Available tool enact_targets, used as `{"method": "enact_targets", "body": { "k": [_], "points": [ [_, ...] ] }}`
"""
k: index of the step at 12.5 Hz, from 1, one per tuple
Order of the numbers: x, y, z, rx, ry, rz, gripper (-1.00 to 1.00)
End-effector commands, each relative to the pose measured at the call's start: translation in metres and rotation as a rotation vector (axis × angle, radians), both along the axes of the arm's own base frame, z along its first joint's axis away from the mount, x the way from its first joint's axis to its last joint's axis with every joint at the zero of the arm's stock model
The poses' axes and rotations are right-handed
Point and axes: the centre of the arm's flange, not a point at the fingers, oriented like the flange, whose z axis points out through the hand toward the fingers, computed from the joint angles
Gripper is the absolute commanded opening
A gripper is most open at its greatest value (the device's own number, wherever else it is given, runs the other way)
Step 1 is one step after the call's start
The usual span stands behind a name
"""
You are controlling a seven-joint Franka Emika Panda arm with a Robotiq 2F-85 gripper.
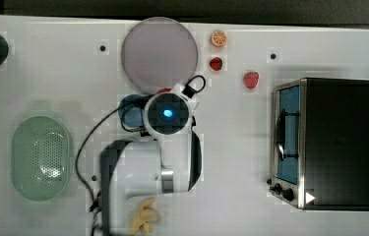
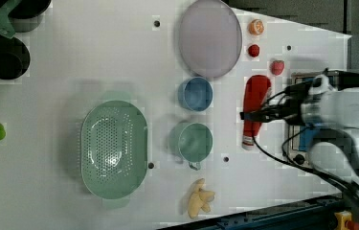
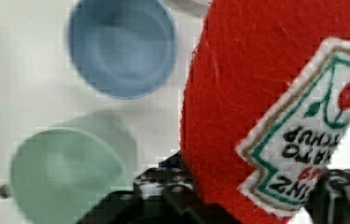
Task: Pick Ketchup from the table and place it in strainer.
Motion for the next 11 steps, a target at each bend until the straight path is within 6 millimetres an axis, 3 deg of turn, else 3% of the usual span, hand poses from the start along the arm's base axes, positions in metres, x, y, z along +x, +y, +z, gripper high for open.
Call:
{"method": "enact_targets", "body": {
  "k": [1,4,8,11],
  "points": [
    [-0.001,0.04,0.069,-0.017,-0.037,-0.04,0.25],
    [-0.015,0.099,0.098,-0.032,-0.053,-0.126,0.25],
    [-0.047,0.185,0.096,-0.042,-0.048,-0.256,0.25],
    [-0.075,0.241,0.082,-0.04,-0.028,-0.329,0.25]
  ]
}}
